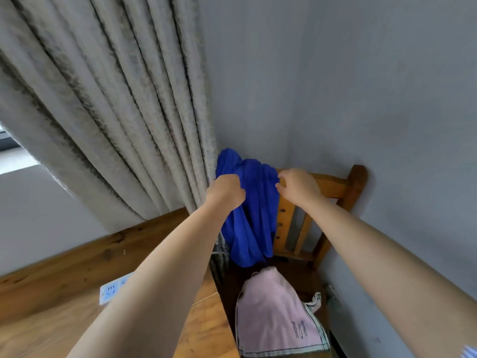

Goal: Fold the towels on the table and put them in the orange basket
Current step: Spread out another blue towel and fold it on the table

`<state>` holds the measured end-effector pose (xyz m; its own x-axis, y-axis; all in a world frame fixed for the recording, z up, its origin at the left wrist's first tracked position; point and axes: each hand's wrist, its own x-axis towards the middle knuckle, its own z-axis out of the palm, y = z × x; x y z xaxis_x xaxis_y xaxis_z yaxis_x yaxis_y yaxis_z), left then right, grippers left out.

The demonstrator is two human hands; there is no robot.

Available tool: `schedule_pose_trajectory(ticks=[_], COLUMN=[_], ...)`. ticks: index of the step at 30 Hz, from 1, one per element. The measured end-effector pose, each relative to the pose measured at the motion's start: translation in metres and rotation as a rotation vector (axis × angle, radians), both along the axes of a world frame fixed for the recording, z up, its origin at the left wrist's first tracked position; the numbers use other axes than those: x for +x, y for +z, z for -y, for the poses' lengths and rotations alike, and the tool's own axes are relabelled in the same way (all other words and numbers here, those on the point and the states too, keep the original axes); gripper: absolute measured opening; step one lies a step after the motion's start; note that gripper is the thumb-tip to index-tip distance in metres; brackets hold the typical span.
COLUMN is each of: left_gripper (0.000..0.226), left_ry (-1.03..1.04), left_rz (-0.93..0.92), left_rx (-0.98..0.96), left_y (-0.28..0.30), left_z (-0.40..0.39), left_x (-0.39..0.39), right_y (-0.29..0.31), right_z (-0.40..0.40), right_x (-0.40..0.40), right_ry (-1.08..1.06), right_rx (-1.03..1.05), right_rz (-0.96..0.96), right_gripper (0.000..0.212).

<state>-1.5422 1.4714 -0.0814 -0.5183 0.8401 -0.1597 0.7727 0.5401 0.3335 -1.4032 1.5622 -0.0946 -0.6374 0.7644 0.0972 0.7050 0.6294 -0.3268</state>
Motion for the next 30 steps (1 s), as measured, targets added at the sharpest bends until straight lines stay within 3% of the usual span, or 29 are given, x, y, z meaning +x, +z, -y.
schedule_pose_trajectory(ticks=[6,9,12,14,19,24,30], left_gripper=[0.024,0.042,0.023,0.034,0.046,0.037,0.032], left_ry=[0.165,0.242,0.298,0.329,0.304,0.197,0.192], left_rz=[0.145,0.165,0.161,0.157,0.161,0.229,0.372], left_rx=[0.122,0.185,0.234,0.240,0.289,0.357,0.538], left_y=[-0.024,-0.033,-0.041,-0.042,-0.040,-0.026,0.007], left_z=[-0.048,-0.060,-0.069,-0.072,-0.072,-0.069,-0.050], left_x=[-0.004,-0.003,-0.004,-0.005,-0.006,0.000,0.018], right_y=[-0.038,-0.047,-0.051,-0.051,-0.051,-0.041,0.000], right_z=[-0.048,-0.056,-0.060,-0.062,-0.066,-0.071,-0.058], right_x=[-0.025,-0.027,-0.030,-0.032,-0.032,-0.013,0.022], right_ry=[-0.112,-0.119,-0.105,-0.088,-0.080,-0.138,-0.107], right_rx=[0.030,0.033,0.015,0.000,-0.100,-0.238,-0.184], right_rz=[-0.012,-0.118,-0.190,-0.215,-0.288,-0.436,-0.607], right_gripper=[0.032,0.028,0.023,0.020,0.015,0.011,0.008])
